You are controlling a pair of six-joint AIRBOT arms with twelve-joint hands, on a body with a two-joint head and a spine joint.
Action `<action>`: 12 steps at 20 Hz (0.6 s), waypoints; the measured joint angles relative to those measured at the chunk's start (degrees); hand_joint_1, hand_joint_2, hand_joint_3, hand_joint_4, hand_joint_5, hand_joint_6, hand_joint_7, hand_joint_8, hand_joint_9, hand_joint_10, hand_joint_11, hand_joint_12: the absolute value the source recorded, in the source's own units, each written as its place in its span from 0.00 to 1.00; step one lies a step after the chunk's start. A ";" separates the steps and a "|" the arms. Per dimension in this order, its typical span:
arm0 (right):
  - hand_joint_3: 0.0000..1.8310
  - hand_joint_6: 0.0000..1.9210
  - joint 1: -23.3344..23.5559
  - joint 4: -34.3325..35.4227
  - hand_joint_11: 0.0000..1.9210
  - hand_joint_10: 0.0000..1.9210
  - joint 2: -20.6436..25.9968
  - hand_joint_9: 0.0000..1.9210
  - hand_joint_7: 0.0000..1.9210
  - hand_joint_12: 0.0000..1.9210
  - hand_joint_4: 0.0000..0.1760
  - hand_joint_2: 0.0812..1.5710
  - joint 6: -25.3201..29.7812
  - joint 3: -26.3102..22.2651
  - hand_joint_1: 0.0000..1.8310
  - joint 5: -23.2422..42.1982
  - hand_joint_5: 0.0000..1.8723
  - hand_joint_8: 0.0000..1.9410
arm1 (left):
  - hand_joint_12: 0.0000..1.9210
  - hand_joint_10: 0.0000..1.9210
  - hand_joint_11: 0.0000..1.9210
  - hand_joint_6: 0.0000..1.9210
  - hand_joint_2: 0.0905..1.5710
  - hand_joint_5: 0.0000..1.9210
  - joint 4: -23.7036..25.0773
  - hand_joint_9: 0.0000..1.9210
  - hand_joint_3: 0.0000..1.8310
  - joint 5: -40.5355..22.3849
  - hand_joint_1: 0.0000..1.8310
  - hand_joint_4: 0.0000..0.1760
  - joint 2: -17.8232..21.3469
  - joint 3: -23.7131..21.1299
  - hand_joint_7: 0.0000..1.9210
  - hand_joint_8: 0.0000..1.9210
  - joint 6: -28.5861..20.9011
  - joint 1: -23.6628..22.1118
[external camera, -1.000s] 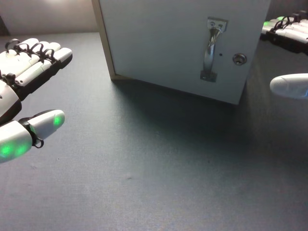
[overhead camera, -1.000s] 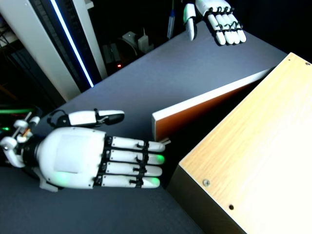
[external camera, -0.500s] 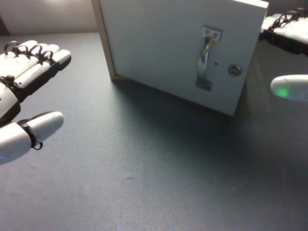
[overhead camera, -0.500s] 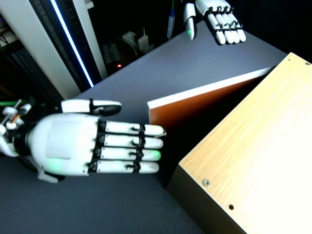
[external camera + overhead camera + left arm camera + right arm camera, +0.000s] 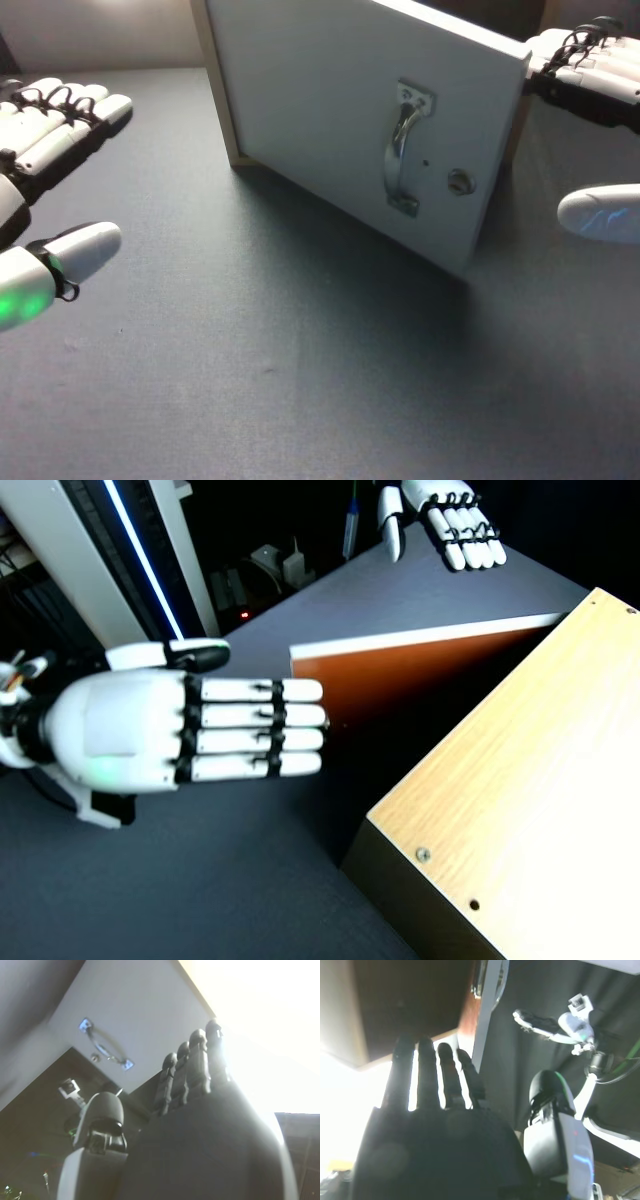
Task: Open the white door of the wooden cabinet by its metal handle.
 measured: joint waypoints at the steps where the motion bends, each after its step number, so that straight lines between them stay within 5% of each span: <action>1: 0.00 0.00 0.00 -0.33 0.00 0.00 0.00 0.00 0.00 0.00 0.00 0.76 0.44 -0.20 0.00 0.44 0.00 0.00 | 0.00 0.00 0.00 0.00 0.99 0.00 -0.90 0.00 0.01 -0.17 0.00 0.00 0.11 0.00 0.00 0.00 0.24 0.22; 12: 0.01 0.00 0.02 -8.68 0.00 0.00 -1.18 0.00 0.00 0.00 0.00 0.77 3.28 -1.07 0.00 1.77 0.00 0.00 | 0.00 0.00 0.00 0.00 1.00 0.00 -7.48 0.00 0.03 -2.80 0.00 0.00 1.70 -0.13 0.00 0.00 3.19 3.85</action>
